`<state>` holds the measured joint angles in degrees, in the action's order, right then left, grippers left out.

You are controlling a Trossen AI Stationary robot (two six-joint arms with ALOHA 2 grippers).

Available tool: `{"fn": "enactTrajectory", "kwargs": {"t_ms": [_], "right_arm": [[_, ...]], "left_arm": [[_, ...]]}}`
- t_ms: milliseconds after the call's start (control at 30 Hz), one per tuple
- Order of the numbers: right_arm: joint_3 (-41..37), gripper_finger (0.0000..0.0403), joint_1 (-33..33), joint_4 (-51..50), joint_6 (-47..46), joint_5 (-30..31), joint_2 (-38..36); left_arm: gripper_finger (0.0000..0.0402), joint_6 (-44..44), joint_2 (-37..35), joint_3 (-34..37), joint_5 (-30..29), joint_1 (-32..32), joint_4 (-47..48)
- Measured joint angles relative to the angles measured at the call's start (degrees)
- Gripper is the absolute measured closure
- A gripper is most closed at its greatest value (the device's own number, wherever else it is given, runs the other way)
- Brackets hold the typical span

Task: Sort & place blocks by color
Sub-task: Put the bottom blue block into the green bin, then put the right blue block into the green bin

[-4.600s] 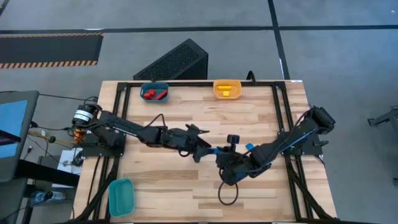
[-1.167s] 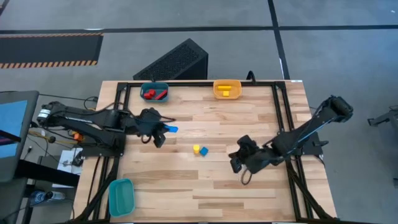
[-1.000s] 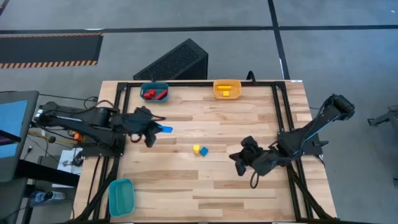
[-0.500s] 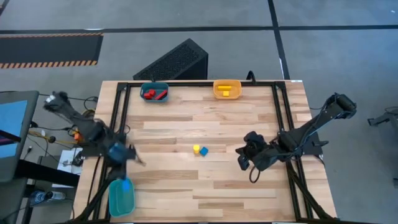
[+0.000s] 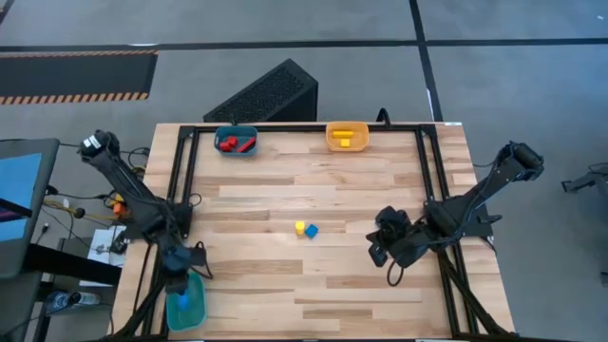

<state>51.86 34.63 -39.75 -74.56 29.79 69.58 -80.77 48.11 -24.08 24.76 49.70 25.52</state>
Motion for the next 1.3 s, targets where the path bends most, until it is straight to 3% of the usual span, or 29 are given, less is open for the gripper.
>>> {"fn": "enactTrajectory", "kwargs": {"t_ms": [333, 533, 667, 867, 1300], "right_arm": [[-0.04, 0.0273, -3.49, -22.91, -7.94, -7.02, 0.02], [-7.24, 0.0179, -11.79, -19.13, 1.51, -14.45, -0.8], [-12.75, 0.0149, -18.52, -9.94, 9.89, -19.25, -0.69], [-16.14, 0.0152, -24.99, -3.63, 15.43, -23.94, -0.48], [-16.87, 0.0177, -26.96, -1.84, 13.8, -25.47, 0.17]], "left_arm": [[0.0211, -0.94, 2.12, -1.72, 0.04, -2.05, 0.7], [0.0188, -2.53, 2.15, -7.08, -4.34, -2.82, 1.12], [0.0196, -2.54, 2.15, -11.9, -11.84, -2.87, 5.59], [0.021, 2.25, 2.13, -17.97, -27.49, -2.89, 9.59], [0.0213, 13.59, 2.16, -19.74, -59.71, -3.03, 6.84]]}}
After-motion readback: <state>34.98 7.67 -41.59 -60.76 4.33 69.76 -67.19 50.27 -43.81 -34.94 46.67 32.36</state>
